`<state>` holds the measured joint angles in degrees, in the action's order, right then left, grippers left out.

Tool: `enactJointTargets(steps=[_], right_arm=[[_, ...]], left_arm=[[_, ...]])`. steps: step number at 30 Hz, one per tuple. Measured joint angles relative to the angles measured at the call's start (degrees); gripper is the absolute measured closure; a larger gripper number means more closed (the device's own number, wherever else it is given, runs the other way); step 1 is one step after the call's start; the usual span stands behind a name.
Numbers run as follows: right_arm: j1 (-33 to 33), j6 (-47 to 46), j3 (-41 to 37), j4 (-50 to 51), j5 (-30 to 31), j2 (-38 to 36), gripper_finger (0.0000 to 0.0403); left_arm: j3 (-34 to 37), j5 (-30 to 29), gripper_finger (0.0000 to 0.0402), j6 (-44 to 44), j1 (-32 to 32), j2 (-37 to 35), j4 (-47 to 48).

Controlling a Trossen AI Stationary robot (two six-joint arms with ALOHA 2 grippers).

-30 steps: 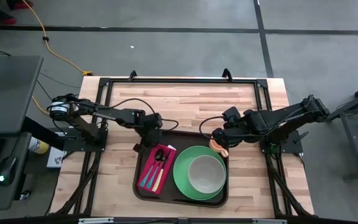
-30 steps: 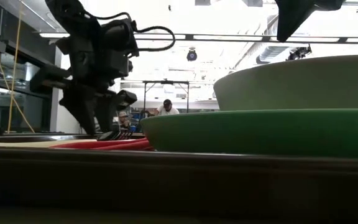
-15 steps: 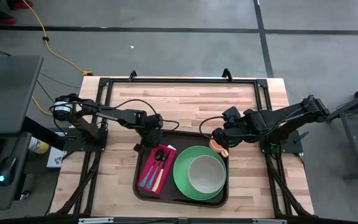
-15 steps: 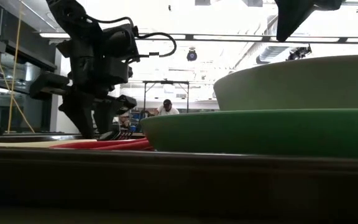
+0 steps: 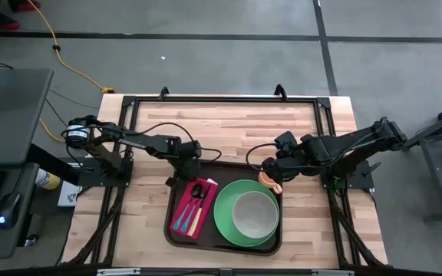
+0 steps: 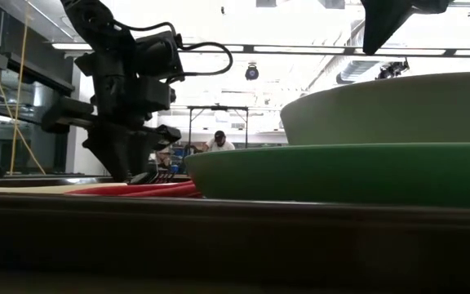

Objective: Set up tray
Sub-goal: Adjust the red napkin on the black serving tray

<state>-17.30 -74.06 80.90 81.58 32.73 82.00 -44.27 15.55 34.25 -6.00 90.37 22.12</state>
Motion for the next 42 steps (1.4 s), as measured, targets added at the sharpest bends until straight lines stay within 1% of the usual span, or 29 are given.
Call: enactJointTargets(steps=[3,7,9,13,18,22,25,32,42], right_arm=[[0.0,0.0,0.0,0.0,0.0,0.0,0.0403],[0.0,0.0,0.0,0.0,0.1,0.0,0.0403],[0.0,0.0,0.0,0.0,0.1,0.0,0.0403],[0.0,0.0,0.0,0.0,0.1,0.0,0.0403],[0.0,0.0,0.0,0.0,0.1,0.0,0.0403],[0.0,0.5,0.0,0.0,0.1,0.0,0.0403],[0.0,0.6,0.0,0.0,0.1,0.0,0.0403],[0.0,1.0,0.0,0.0,0.1,0.0,0.0403],[0.0,1.9,0.0,0.0,0.2,0.0,0.0403]], left_arm=[[0.0,-1.5,0.0307,0.0,0.0,0.0,-0.1],[0.0,-2.3,0.0375,0.0,0.0,0.0,-0.1],[0.0,-2.3,0.0389,-0.1,0.0,0.0,-0.1],[0.0,-3.5,0.0373,-2.3,0.0,0.0,-0.1],[0.0,-5.1,0.0391,-5.6,0.0,-0.1,-0.1],[0.0,-5.6,0.0383,-8.8,0.0,-0.1,-0.2],[0.0,-5.6,0.0393,-12.1,0.0,-0.1,-0.2],[0.0,-5.7,0.0394,-18.1,0.0,-0.4,-0.9],[0.0,-5.9,0.0394,-23.8,0.0,-4.1,-1.3]])
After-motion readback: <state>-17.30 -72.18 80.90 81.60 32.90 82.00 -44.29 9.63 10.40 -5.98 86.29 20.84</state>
